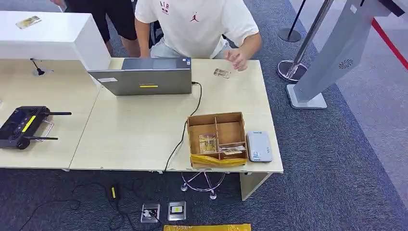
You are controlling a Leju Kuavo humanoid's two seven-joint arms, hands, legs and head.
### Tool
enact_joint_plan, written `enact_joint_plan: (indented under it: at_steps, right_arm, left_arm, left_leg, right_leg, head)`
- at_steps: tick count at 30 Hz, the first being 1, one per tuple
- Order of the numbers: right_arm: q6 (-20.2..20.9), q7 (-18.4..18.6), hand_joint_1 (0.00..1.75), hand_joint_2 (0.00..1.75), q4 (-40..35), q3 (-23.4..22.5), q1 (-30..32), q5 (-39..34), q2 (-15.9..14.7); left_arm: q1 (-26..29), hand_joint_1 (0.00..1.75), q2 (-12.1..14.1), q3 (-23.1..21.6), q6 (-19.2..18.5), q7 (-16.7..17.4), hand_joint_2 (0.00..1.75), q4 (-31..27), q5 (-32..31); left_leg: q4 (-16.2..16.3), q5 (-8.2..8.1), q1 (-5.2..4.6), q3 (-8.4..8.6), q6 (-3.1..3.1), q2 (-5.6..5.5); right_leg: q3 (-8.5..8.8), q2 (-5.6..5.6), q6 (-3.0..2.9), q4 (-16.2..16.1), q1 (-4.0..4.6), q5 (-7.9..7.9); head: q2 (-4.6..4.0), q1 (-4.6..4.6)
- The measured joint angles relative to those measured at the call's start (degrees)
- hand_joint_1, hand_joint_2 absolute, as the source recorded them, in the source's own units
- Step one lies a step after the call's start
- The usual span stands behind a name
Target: Pass the card to the sensor for recognition and then transmit it.
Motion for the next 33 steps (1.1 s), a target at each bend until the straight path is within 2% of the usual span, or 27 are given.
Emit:
enact_joint_plan:
  at_steps: [9,16,33]
  right_arm:
    - [2.4,-0.3,0.00,1.75,0.7,0.0,0.0,0.4,1.6]
    - [2.7,-1.2,0.00,1.75,1.1,0.2,0.0,2.2,2.9]
    - [3.4,-3.2,0.00,1.75,1.6,4.0,0.0,2.3,5.7]
  left_arm:
    - [-0.2,0.00,0.0,0.0,0.0,0.0,0.00,0.0,-0.2]
    - [-0.2,0.00,-0.2,-0.1,0.0,0.0,0.00,0.0,-0.3]
    - [-0.2,0.00,-0.7,-0.1,0.1,0.0,0.00,0.0,-0.8]
  left_leg:
    - [0.0,0.00,0.00,0.01,0.00,0.00]
    - [0.0,0.00,0.00,0.01,0.00,0.00]
    - [0.0,0.00,0.00,0.03,0.01,-0.01]
  right_leg:
    - [0.02,0.00,0.00,0.0,0.00,0.00]
    - [0.03,0.00,0.00,0.0,0.00,0.00]
    - [0.04,0.00,0.00,0.0,0.00,0.00]
  head:
    - [0.00,0.00]
    - [0.00,0.02]
    - [0.00,0.00]
